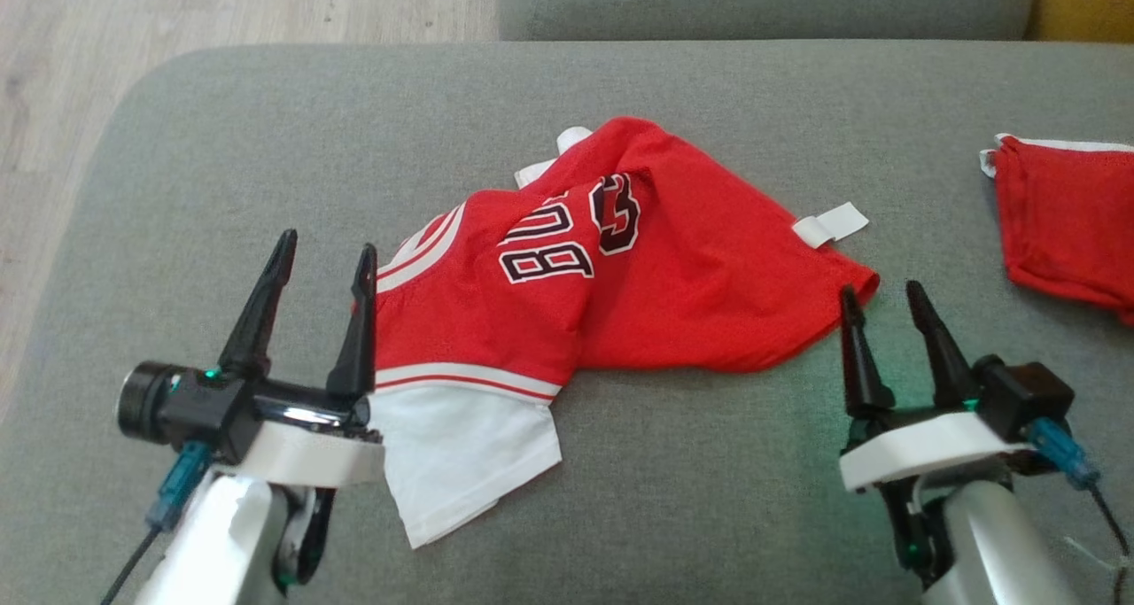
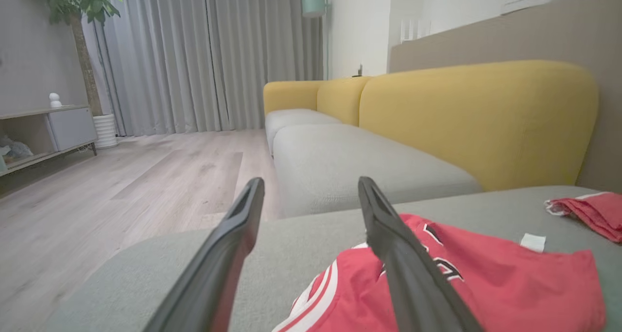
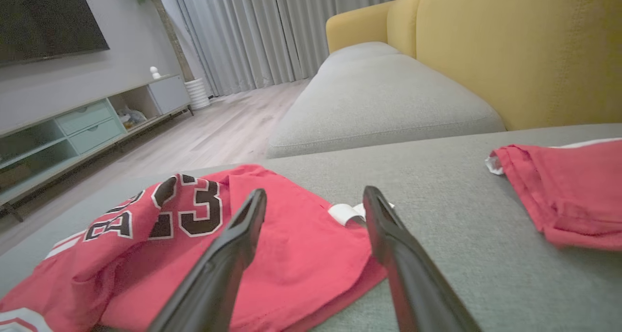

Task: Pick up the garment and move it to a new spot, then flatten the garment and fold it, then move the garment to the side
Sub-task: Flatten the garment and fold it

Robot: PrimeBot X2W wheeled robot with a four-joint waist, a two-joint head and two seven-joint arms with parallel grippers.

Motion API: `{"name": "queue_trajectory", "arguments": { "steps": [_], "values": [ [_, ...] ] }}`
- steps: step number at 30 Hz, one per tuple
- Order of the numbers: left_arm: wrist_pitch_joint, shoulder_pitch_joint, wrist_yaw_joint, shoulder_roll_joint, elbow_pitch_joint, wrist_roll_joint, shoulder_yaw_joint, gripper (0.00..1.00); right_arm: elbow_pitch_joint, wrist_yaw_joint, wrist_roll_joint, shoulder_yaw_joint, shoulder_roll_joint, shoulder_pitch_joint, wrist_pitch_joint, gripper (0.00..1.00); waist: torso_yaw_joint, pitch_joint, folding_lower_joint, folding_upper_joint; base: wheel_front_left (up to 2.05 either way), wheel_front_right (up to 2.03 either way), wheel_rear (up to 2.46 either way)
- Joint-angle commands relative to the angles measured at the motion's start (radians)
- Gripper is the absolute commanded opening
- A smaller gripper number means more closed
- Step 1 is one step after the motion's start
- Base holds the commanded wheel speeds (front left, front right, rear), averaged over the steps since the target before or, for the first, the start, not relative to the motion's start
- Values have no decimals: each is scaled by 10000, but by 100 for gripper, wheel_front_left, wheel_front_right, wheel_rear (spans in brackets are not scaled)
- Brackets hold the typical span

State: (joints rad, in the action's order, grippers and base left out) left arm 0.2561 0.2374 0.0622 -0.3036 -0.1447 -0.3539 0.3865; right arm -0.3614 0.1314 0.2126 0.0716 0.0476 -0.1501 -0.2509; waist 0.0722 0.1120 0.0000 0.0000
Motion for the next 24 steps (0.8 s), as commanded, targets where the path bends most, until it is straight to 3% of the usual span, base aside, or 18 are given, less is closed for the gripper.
{"name": "queue_trajectory", "arguments": {
  "steps": [1, 11, 18, 19, 20, 21, 24],
  "values": [
    [53, 183, 58, -148, 303, 46, -460, 100, 247, -7, -58, 141, 26, -93, -102, 100, 16, 45, 0, 0, 0, 0, 0],
    [55, 53, -844, 900, 509, 816, -1143, 100, -1573, -7, -184, -1179, 26, -1373, 1204, 100, 354, 782, 0, 0, 0, 0, 0],
    [56, 171, -1394, 1422, 334, 1282, -1554, 100, -3978, -7, 970, -643, 26, -2590, 1480, 100, 609, 1058, 0, 0, 0, 0, 0],
    [56, 183, -1480, 1508, 302, 1370, -1665, 100, -4472, -7, 1163, -374, 26, -2848, 1382, 93, 610, 1074, 0, 0, 0, 0, 0],
    [56, 181, -1516, 1547, 283, 1408, -1724, 100, -4670, -7, 1173, -246, 26, -2969, 1265, 31, 599, 1071, 0, 0, 0, 0, 0],
    [56, 174, -1549, 1583, 259, 1446, -1779, 100, -4823, -7, 1106, -146, 26, -3092, 1081, 0, 581, 1052, 0, 0, 0, 0, 0],
    [56, 96, -1638, 1676, 158, 1559, -1897, 100, -5133, -7, 820, -83, 26, -3362, 489, 0, 488, 853, 0, 0, 0, 0, 0]
  ]
}}
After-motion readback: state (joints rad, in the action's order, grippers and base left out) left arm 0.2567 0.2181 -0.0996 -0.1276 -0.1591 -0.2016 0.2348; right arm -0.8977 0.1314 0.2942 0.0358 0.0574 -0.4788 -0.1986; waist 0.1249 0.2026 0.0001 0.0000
